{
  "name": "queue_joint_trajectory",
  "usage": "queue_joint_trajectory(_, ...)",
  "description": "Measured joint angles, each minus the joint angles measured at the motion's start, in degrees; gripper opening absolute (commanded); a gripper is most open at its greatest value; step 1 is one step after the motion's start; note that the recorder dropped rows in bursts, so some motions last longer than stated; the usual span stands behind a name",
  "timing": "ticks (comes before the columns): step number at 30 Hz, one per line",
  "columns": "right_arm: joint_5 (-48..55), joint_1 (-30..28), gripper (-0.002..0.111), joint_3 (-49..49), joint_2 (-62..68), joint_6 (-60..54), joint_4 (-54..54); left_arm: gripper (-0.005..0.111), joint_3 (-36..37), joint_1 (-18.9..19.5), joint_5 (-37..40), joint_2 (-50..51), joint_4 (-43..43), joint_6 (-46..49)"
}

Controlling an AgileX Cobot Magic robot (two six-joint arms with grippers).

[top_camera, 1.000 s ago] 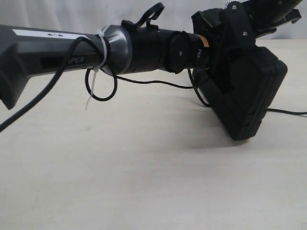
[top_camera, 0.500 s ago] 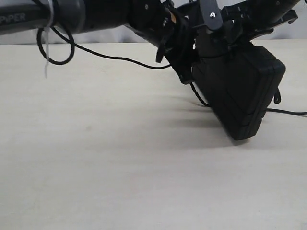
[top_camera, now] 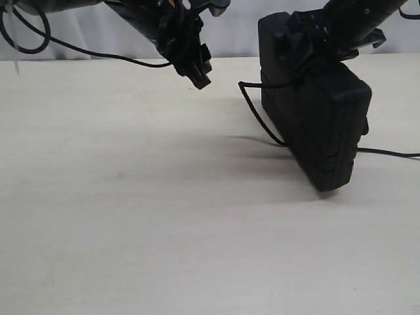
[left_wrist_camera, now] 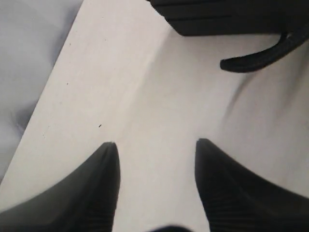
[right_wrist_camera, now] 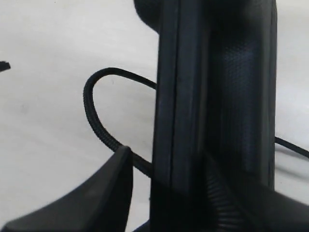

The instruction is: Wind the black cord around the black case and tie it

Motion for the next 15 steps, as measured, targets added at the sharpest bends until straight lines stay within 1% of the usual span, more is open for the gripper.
queue_joint_trajectory(5, 0.26, 3.42, 0.041, 0.00, 0.26, -1.22, 0.37, 0.047, 0.00, 2.38, 0.64, 0.00, -0.44, -0.12)
queue_joint_trajectory(12, -0.34, 10.29, 0.041, 0.00, 0.47, -1.20, 0.22, 0.047, 0.00, 2.69, 1.95, 0.00, -1.89, -0.12)
queue_joint_trajectory(15, -0.68, 11.93, 0.041, 0.00, 0.47, -0.98, -0.16, 0.047, 0.00, 2.69, 4.70, 0.00, -2.31, 0.20)
